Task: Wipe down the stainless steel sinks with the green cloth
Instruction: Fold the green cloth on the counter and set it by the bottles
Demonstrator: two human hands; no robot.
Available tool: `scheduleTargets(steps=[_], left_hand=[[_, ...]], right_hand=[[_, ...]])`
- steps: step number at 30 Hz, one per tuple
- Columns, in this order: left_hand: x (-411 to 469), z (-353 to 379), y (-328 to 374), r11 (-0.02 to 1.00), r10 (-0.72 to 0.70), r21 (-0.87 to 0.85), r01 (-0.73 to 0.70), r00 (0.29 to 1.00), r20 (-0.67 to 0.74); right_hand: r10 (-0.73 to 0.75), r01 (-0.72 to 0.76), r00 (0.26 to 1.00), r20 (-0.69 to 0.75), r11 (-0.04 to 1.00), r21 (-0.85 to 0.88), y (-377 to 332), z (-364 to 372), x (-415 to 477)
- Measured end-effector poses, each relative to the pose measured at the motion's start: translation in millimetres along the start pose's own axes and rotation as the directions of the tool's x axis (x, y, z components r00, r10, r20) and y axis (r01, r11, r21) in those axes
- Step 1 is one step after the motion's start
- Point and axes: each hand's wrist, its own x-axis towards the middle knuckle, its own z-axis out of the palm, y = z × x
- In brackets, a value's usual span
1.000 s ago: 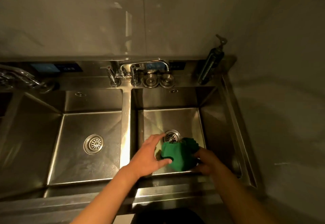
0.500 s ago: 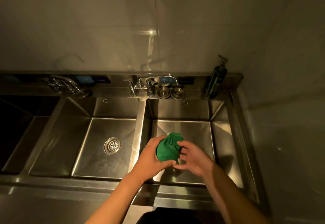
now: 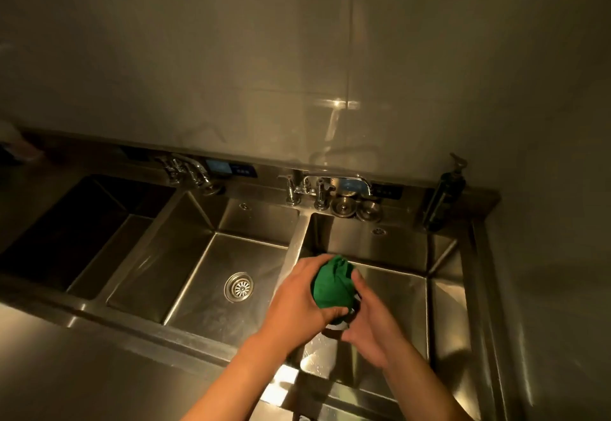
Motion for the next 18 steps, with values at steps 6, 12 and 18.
scheduleTargets(steps=[6,12,18], left_hand=[[-21.0,-4.6,4.6,0.999,-0.034,0.007,0.033,0.997,0.072],[-46.7,-31.9,-7.8,0.991,-0.127,0.034,0.127,0.992,0.000],[-77.1,-71.9,-39.8,0.962,-0.232,0.113,0.250,0.961,-0.154]], right_hand=[[0.065,-0.078,0.993,0.096,0.987,0.141,11.4,14.3,3.8],[0.117,-0.123,0.991,0.066,0.987,0.099,22.9,40.9,6.8],[0.155,-0.153,0.988,-0.018,0.984,0.088,23.8,67.0,18.3]])
